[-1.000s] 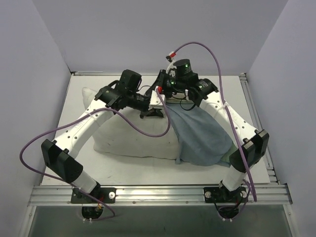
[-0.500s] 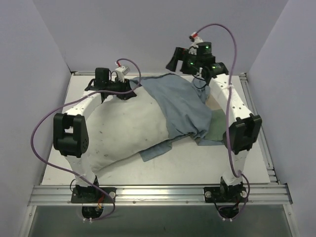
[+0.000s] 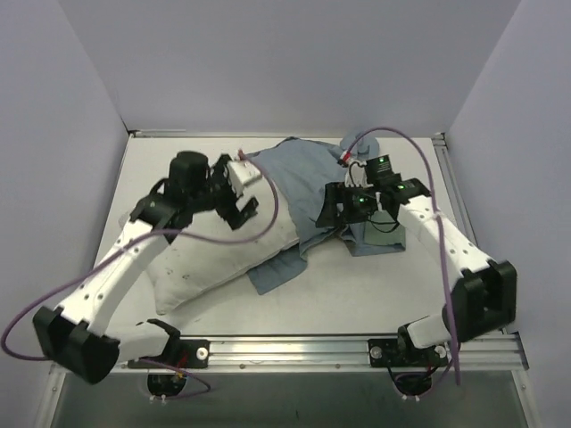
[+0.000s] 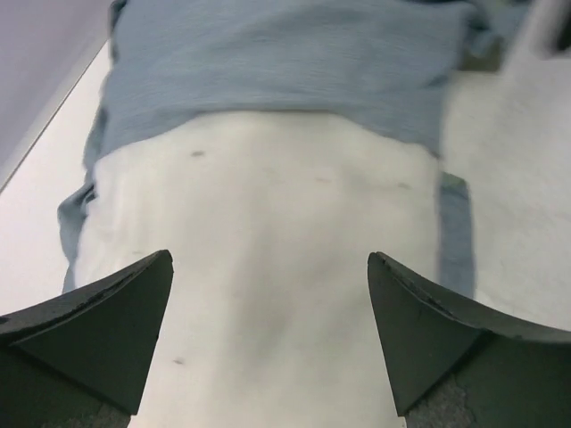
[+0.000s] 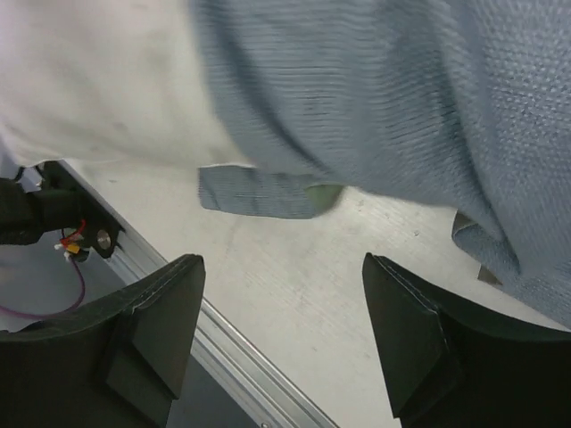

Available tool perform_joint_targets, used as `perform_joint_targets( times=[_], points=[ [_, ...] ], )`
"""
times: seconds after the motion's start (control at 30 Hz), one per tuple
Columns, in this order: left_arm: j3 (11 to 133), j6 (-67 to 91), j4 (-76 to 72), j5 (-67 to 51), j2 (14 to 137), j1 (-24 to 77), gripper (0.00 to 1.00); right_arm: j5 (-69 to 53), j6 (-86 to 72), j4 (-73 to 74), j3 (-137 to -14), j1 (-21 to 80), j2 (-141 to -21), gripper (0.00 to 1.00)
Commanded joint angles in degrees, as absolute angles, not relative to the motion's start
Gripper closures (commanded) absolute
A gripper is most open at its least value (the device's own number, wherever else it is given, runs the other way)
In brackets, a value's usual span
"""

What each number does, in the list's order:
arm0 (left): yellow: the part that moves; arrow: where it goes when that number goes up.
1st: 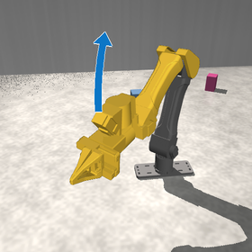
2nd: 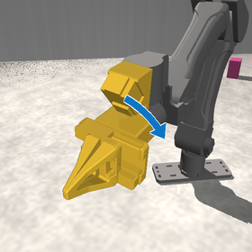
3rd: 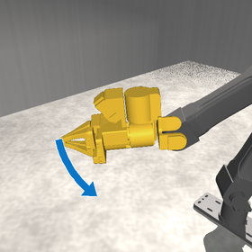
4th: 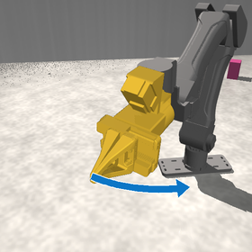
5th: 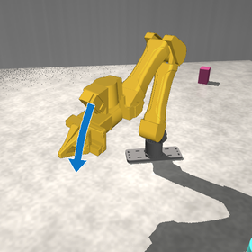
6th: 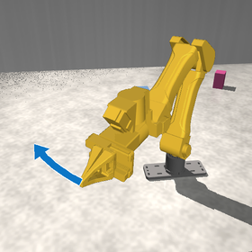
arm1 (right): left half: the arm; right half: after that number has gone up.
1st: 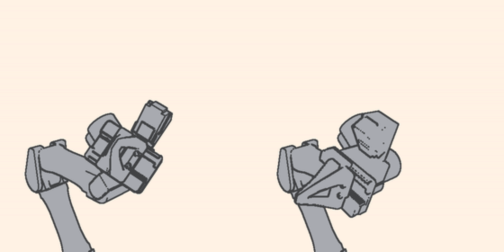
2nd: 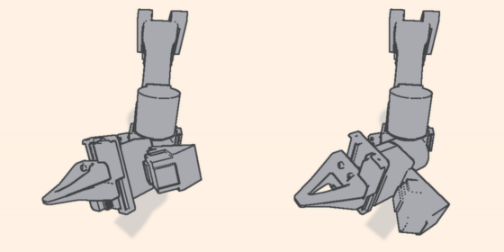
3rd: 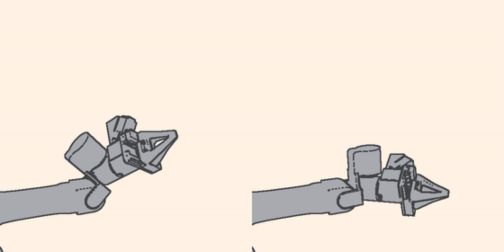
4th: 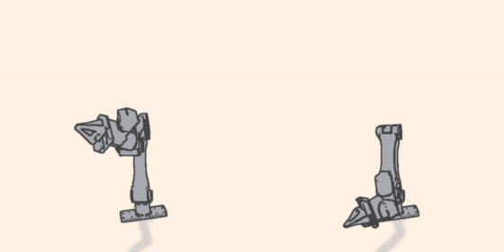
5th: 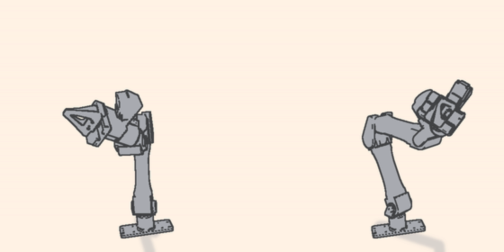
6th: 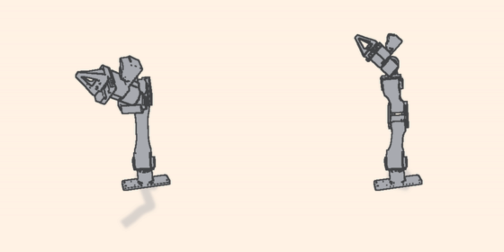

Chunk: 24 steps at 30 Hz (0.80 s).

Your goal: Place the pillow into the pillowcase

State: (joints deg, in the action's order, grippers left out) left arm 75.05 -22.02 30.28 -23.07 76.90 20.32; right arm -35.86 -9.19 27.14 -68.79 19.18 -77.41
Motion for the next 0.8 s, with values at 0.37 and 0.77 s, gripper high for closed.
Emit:
perform_joint_targets(
  times=[0.37, 0.77],
  points=[
    [50.63, -29.08, 22.18, 21.86, 74.58, 50.8, 0.03, -34.01, -9.31, 20.3, -91.85, 12.57, -104.34, 0.26],
    [67.32, -22.69, 31.01, 2.74, 85.18, 43.77, 1.0, -38.06, -18.27, 12.5, -49.43, 11.69, -79.19, 0.15]
  ],
)
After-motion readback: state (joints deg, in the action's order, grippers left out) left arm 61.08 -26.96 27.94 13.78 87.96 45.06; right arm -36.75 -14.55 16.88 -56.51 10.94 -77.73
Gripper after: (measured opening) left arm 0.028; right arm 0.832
